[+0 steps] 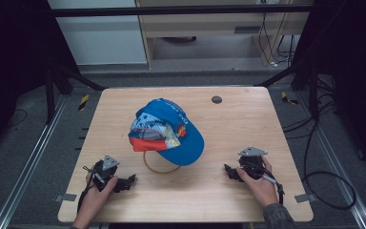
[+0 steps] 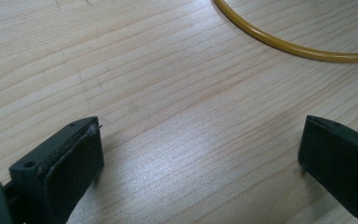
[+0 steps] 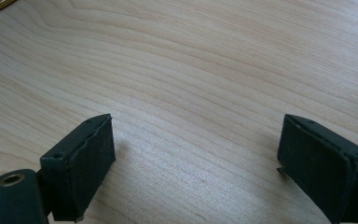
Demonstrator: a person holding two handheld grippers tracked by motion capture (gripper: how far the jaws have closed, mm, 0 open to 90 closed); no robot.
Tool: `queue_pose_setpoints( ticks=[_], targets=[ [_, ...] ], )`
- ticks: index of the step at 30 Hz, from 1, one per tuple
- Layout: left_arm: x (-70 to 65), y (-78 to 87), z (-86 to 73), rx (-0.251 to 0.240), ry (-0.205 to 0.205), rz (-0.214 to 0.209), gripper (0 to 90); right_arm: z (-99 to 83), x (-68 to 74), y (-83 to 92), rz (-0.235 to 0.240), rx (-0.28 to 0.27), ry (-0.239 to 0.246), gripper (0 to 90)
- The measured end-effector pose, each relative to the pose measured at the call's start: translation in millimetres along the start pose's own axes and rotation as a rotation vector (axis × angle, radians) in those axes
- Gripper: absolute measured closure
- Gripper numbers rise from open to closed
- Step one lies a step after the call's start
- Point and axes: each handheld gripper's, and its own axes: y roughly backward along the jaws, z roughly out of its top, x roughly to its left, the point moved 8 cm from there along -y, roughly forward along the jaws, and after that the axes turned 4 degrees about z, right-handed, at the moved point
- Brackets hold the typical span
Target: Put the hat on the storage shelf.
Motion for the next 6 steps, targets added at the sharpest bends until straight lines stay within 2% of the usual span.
queue_pose_setpoints(
  ticks=[6],
  targets=[
    [-0.2, -0.2, 0.2, 0.000, -0.001, -0.001, 0.0, 0.0, 0.0, 0.0, -0.002, -0.001, 0.000, 11.2]
  ],
)
